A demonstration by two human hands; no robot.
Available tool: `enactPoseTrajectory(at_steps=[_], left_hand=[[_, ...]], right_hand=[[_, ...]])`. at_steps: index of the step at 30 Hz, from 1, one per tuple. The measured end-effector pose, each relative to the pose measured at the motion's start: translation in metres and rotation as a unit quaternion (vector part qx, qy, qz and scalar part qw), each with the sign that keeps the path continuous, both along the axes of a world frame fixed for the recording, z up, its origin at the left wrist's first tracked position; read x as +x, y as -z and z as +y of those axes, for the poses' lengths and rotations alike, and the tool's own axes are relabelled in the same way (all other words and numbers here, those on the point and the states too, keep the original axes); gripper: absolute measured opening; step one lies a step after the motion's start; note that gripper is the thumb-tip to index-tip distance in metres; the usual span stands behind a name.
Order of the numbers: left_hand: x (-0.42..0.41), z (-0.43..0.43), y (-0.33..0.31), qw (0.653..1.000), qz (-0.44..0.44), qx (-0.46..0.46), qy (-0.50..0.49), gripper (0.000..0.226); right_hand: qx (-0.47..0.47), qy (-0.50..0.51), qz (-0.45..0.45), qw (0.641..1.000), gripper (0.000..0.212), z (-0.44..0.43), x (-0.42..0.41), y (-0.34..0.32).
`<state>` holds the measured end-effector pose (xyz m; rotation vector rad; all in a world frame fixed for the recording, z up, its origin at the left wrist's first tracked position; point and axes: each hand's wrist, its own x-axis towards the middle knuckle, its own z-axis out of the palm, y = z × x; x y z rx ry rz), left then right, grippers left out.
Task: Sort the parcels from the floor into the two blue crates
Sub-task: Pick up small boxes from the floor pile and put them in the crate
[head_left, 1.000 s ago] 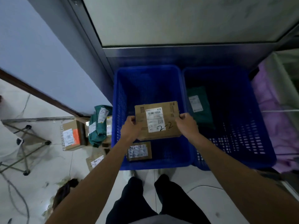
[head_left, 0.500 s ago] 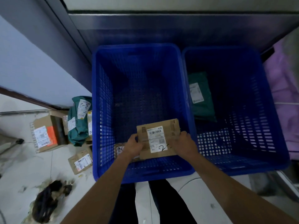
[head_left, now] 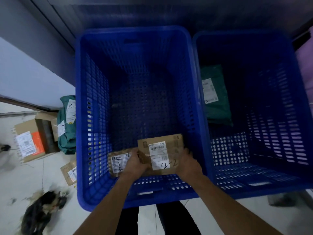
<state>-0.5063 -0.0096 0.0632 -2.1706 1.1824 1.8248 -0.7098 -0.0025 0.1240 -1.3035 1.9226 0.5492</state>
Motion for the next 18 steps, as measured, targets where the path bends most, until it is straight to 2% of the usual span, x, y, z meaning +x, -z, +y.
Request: enactPoseTrajectory(at_steps=[2,4,8,14,18], left_hand=[[-0.002,-0.001,0.002,1.0,-0.011,0.0,0.011,0.07],[-0.006,-0.003,0.004,0.999,-0.03,-0.009,0.021,0.058],[-0.012,-0.011,0.012,0.997,-0.066,-0.023,0.034,0.042],[-0.022,-0.02,0.03,0.982,-0.137,-0.035,0.126,0.054],[-0.021,-0.029,0.045,0.949,-0.195,-0.142,0.203,0.071]], right_hand=[[0.001,0.004,0.004,1.0,0.076,0.007,-0.002,0.007],[-0.001,-0.007,0.017,1.0,0.084,0.009,-0.001,0.011],[0.029,-0.029,0.052,0.998,0.082,0.001,0.002,0.021],[0.021,-0.197,0.148,0.969,0.057,-0.01,0.009,0.04],[-0.083,-0.278,0.124,0.949,0.078,-0.016,0.026,0.056]])
